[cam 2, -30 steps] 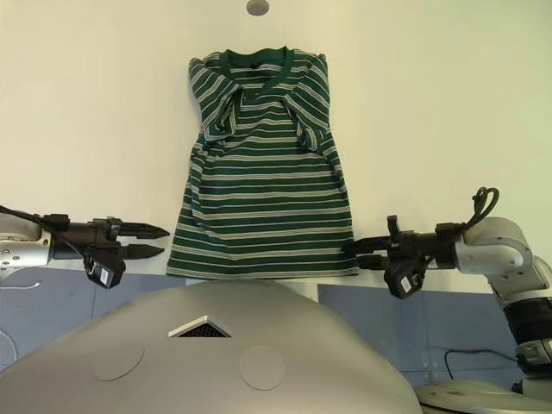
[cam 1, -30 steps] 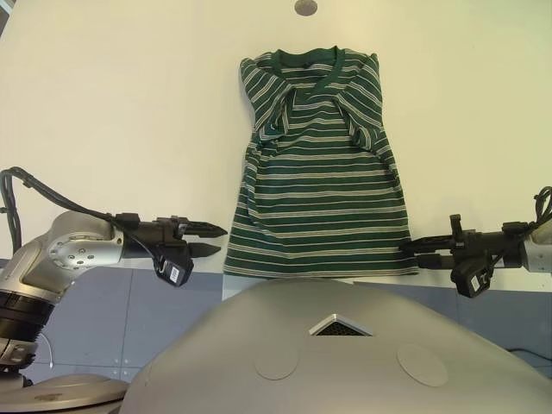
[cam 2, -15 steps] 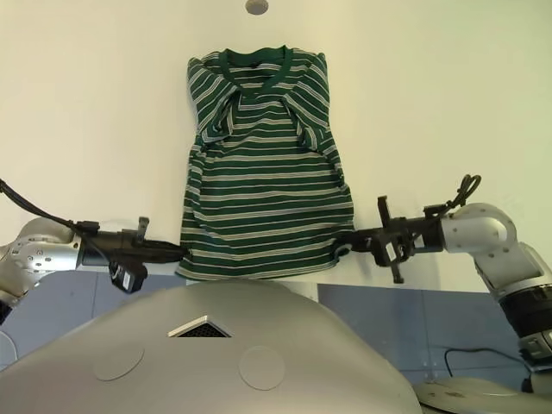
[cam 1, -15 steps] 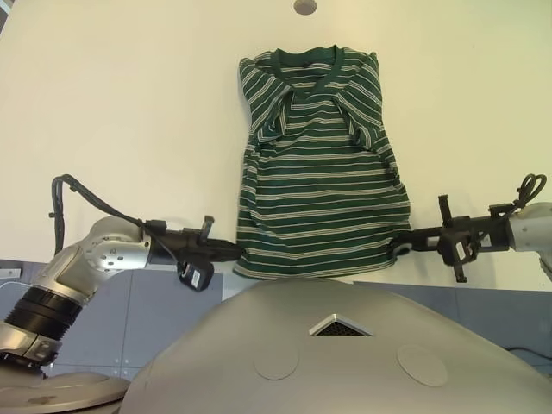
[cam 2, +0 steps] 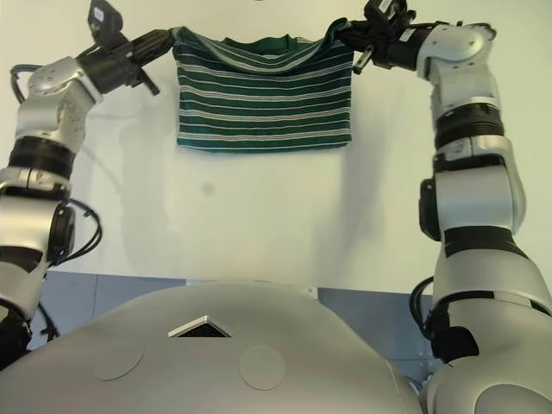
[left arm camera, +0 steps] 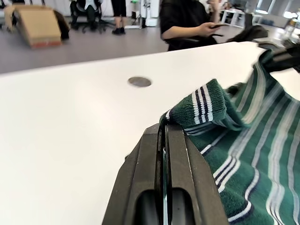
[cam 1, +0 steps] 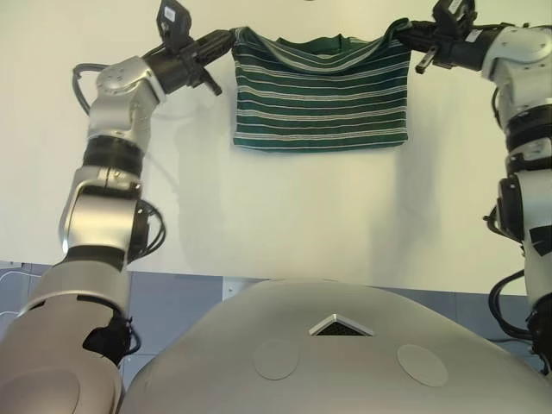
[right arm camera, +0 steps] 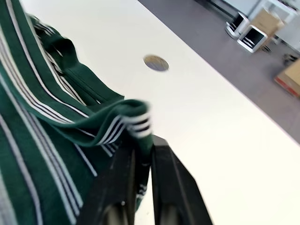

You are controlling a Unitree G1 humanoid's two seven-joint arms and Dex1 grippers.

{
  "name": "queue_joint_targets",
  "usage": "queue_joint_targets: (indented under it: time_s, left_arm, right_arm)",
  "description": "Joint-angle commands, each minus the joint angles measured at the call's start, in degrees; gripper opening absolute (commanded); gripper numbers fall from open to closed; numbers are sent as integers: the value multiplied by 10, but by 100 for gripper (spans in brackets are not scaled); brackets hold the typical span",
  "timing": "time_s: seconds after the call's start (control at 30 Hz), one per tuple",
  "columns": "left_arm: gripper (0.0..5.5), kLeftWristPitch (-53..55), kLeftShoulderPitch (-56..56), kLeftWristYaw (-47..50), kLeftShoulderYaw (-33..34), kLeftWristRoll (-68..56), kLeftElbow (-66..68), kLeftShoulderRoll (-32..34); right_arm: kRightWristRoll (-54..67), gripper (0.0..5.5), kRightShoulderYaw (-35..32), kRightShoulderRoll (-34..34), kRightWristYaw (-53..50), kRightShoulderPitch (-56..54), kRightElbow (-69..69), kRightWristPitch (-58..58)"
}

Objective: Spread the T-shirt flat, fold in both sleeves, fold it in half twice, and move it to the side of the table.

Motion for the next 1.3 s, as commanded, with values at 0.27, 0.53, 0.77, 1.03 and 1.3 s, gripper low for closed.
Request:
queue_joint_targets:
  time_s: [0.27,0.53,0.77,1.03,1.3]
  left_arm:
    - [175,106,-55,182,247,-68,122,-44]
    - [216,109,115,245,225,-25,-291,-65]
    - [216,144,189,290,159,56,-481,-59]
    - [216,147,267,246,100,105,-602,-28]
    - [216,10,326,88,-23,228,-601,83]
  right_arm:
    - [-40,247,-74,82,-256,18,-32,-51]
    - [-182,259,207,96,-46,284,-541,138]
    - [-156,259,92,-208,138,428,-777,251]
    - [72,259,-138,-168,111,378,-786,268]
    - [-224,259,154,76,-75,226,-434,139]
